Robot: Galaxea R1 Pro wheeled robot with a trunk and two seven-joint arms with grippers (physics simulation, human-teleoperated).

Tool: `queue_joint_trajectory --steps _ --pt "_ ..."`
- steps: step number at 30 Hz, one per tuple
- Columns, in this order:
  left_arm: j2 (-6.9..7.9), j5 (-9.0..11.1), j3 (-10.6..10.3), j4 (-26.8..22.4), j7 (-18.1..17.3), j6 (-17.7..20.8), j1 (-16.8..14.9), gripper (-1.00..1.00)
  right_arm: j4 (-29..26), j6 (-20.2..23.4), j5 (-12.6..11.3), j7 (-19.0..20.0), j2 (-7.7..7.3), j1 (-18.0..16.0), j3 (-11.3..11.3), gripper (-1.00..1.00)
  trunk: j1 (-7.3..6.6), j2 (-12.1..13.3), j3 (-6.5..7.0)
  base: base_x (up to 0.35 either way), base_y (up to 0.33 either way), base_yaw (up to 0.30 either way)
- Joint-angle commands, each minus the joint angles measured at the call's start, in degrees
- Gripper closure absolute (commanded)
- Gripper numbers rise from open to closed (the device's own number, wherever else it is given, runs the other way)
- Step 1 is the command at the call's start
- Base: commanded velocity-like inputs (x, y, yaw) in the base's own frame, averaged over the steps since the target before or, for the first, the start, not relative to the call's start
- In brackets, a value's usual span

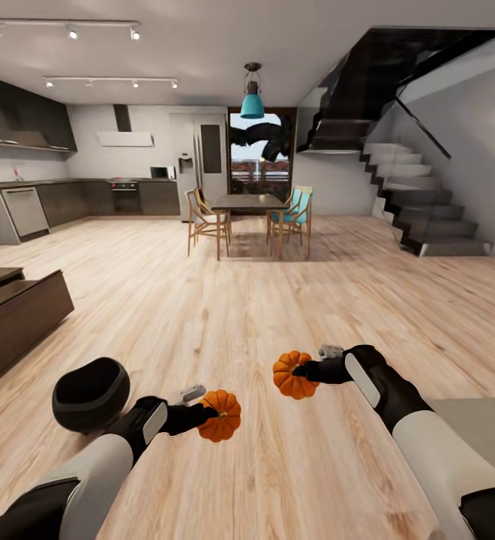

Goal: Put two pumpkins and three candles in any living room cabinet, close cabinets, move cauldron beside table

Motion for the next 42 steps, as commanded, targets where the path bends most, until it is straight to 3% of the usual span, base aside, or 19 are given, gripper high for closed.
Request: queue_joint_trajectory --steps 1,42 --pt "-0.02 0.9 0.3 -0.1 0.2 0.5 0.0 1.0 -0.1 0.2 0.2 0.5 -0.06 -0.1 0.1 1.0 0.02 0.0 -0.06 0.312 0.0 0.0" --pt "-0.11 1.0 0.3 0.0 0.2 0.5 0.0 1.0 -0.1 0.2 0.2 0.5 -0.02 -0.1 0.1 1.0 0.02 0.0 -0.06 0.313 0.0 0.029"
